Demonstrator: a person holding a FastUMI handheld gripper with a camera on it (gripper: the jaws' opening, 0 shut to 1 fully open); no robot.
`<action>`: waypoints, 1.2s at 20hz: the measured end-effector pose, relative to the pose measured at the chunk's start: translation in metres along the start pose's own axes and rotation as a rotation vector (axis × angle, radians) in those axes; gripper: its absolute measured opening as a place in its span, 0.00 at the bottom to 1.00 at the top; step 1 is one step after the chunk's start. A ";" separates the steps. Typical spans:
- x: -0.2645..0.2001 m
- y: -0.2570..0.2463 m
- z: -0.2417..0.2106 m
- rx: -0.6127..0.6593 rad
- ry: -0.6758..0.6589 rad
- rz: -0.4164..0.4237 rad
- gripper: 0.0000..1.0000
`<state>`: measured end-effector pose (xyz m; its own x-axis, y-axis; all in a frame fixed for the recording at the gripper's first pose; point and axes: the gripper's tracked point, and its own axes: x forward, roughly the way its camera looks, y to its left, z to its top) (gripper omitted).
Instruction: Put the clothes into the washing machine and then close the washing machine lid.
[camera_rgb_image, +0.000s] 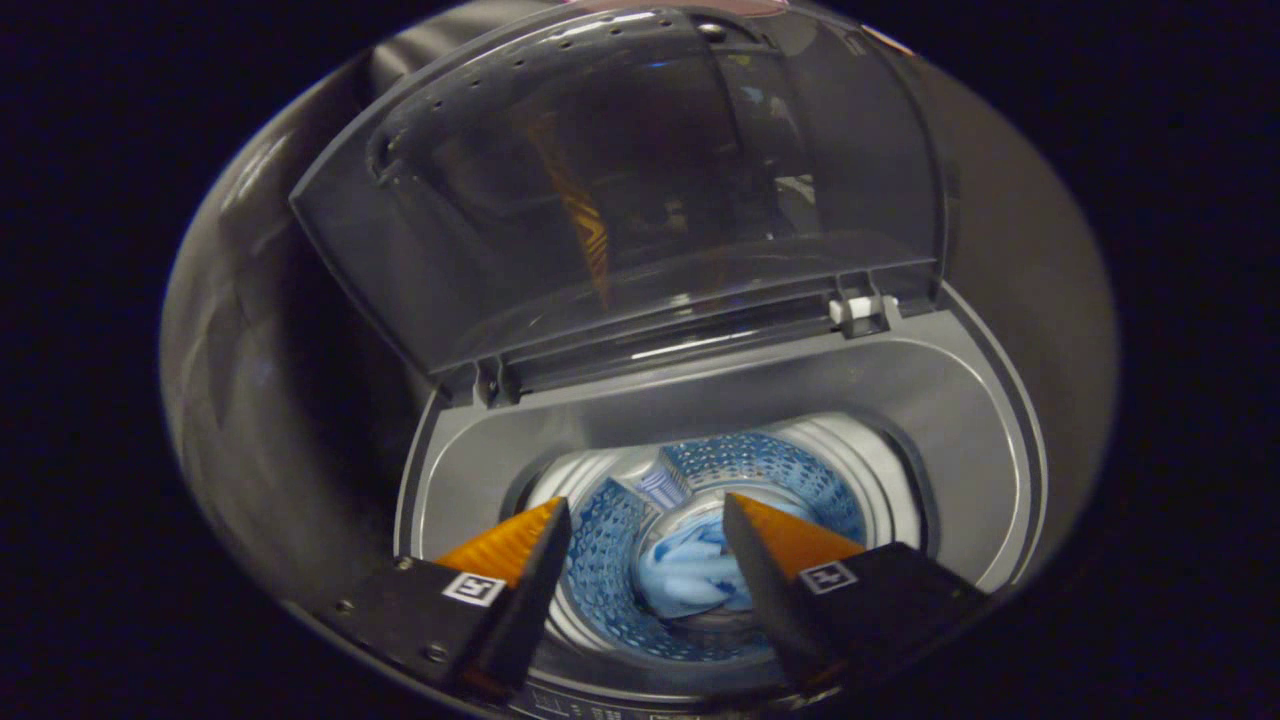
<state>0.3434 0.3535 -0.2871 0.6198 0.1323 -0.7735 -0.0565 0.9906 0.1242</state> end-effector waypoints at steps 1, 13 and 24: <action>0.002 0.000 -0.006 -0.035 0.005 -0.009 0.88; -0.044 0.018 0.043 -0.176 -0.284 -0.026 0.98; -0.148 0.048 0.160 -0.201 -0.668 -0.008 0.97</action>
<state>0.3743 0.3762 -0.0674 0.9659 0.1400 -0.2179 -0.1538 0.9869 -0.0476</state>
